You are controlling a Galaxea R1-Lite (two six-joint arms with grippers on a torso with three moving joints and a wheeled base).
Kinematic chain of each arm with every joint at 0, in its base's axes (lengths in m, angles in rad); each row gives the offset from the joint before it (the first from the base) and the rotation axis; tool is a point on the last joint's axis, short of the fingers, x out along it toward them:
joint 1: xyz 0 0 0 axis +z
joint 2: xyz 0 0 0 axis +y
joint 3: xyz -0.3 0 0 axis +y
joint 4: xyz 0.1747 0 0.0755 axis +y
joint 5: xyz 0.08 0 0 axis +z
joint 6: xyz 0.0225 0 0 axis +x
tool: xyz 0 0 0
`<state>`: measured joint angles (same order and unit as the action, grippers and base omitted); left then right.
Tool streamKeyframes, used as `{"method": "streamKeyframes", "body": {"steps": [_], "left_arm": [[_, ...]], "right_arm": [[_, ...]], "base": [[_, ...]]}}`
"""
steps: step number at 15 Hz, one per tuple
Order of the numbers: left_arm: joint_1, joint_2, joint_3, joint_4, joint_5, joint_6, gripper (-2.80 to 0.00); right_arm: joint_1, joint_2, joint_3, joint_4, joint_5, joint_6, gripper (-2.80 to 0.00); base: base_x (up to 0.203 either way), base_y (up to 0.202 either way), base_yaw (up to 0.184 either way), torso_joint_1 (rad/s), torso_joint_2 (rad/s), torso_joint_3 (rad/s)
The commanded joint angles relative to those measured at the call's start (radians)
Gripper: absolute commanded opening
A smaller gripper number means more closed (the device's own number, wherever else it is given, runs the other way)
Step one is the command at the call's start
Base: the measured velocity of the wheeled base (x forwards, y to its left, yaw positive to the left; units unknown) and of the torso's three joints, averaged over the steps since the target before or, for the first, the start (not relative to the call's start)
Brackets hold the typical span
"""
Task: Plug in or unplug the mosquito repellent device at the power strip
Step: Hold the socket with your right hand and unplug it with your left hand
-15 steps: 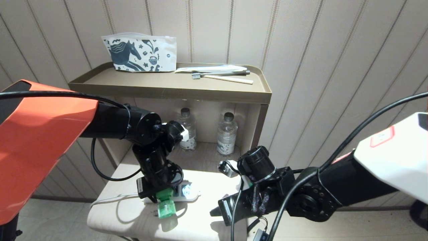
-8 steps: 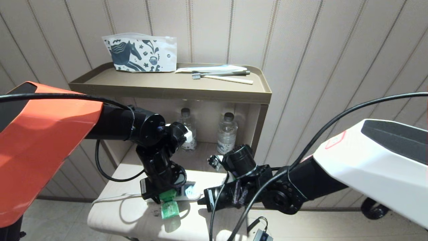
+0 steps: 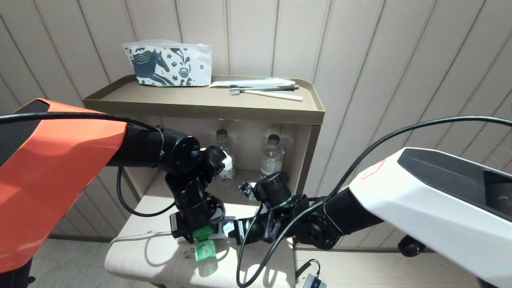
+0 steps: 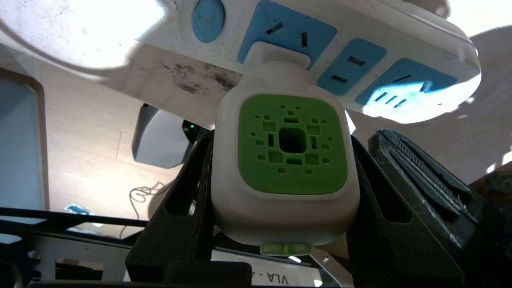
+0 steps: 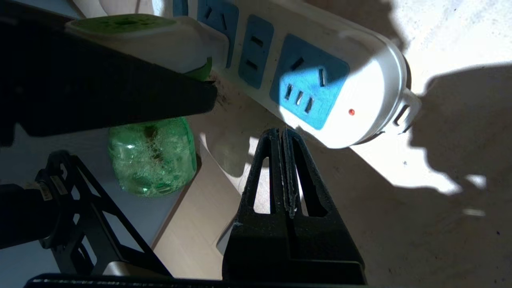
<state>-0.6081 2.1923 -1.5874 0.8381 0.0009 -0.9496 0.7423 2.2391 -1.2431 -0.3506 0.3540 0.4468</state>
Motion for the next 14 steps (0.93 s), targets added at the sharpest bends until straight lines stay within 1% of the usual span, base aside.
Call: {"method": "streamKeyframes", "body": {"steps": [1, 9, 14], "left_arm": [[-0.001, 0.015, -0.005, 0.005, 0.001, -0.005, -2.8], [-0.001, 0.037, -0.016, 0.004, -0.001, -0.005, -2.8], [0.001, 0.038, -0.02, -0.001, -0.001, -0.003, -2.8]], "right_arm": [[-0.004, 0.018, -0.019, -0.002, -0.001, 0.002, -2.8], [-0.011, 0.064, -0.101, 0.002, -0.013, 0.007, -2.8], [-0.015, 0.109, -0.111, -0.005, -0.032, 0.009, -2.8]], "base": [[0.0, 0.0, 0.0, 0.0, 0.0, 0.0], [0.0, 0.0, 0.0, 0.0, 0.0, 0.0], [0.0, 0.0, 0.0, 0.0, 0.0, 0.0]]}}
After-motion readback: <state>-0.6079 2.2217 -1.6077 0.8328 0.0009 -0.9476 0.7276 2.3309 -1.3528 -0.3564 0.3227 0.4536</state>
